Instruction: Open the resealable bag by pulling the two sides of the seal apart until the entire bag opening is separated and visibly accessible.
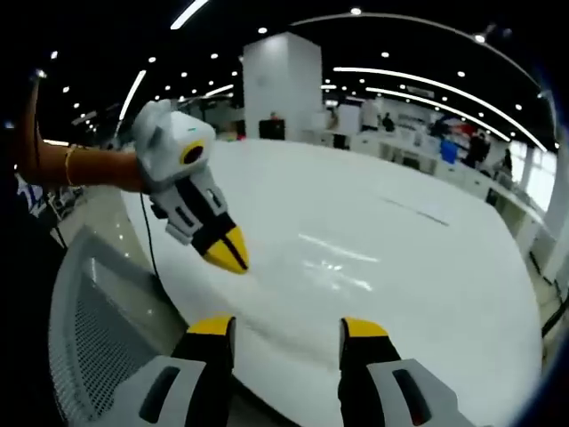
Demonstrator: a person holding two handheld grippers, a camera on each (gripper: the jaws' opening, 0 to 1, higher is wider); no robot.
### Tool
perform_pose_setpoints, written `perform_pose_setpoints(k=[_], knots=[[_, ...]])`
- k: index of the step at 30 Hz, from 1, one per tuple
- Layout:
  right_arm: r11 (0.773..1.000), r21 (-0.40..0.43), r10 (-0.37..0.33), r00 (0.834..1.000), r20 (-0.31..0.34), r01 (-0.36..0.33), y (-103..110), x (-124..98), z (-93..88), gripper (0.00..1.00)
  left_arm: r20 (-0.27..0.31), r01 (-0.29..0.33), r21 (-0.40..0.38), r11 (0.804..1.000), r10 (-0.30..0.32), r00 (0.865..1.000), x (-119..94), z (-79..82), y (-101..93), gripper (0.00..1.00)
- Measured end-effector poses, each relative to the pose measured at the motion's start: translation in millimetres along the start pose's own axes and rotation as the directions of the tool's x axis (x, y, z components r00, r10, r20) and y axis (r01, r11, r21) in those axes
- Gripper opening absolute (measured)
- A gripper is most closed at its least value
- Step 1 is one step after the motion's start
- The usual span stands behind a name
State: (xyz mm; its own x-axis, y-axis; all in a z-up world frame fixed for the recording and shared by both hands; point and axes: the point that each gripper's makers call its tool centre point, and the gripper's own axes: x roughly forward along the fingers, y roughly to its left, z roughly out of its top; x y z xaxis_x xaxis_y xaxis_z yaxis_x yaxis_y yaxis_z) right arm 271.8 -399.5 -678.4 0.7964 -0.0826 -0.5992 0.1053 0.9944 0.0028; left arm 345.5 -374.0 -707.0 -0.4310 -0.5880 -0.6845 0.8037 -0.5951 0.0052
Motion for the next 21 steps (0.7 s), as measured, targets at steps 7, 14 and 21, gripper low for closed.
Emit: perform_pose_setpoints(k=[7, 14, 21], knots=[[0.996, -0.069, 0.063, 0.998, -0.015, -0.064, 18.2, 20.7, 4.1, 0.39, -0.008, 0.021, 0.033, 0.999, -0.02, 1.0, -6.8, 1.5, -14.3, 0.0], [0.969, -0.224, 0.09, 0.993, -0.076, -0.105, 32.9, 32.4, -0.4, 0.37, -0.003, 0.025, 0.062, 0.998, -0.025, 1.0, -9.2, 8.2, -21.5, 0.0], [0.934, -0.337, 0.091, 0.99, -0.104, -0.121, 38.3, 38.0, -0.1, 0.28, -0.008, 0.046, 0.113, 0.992, -0.045, 0.999, -10.9, 12.9, -30.3, 0.0]])
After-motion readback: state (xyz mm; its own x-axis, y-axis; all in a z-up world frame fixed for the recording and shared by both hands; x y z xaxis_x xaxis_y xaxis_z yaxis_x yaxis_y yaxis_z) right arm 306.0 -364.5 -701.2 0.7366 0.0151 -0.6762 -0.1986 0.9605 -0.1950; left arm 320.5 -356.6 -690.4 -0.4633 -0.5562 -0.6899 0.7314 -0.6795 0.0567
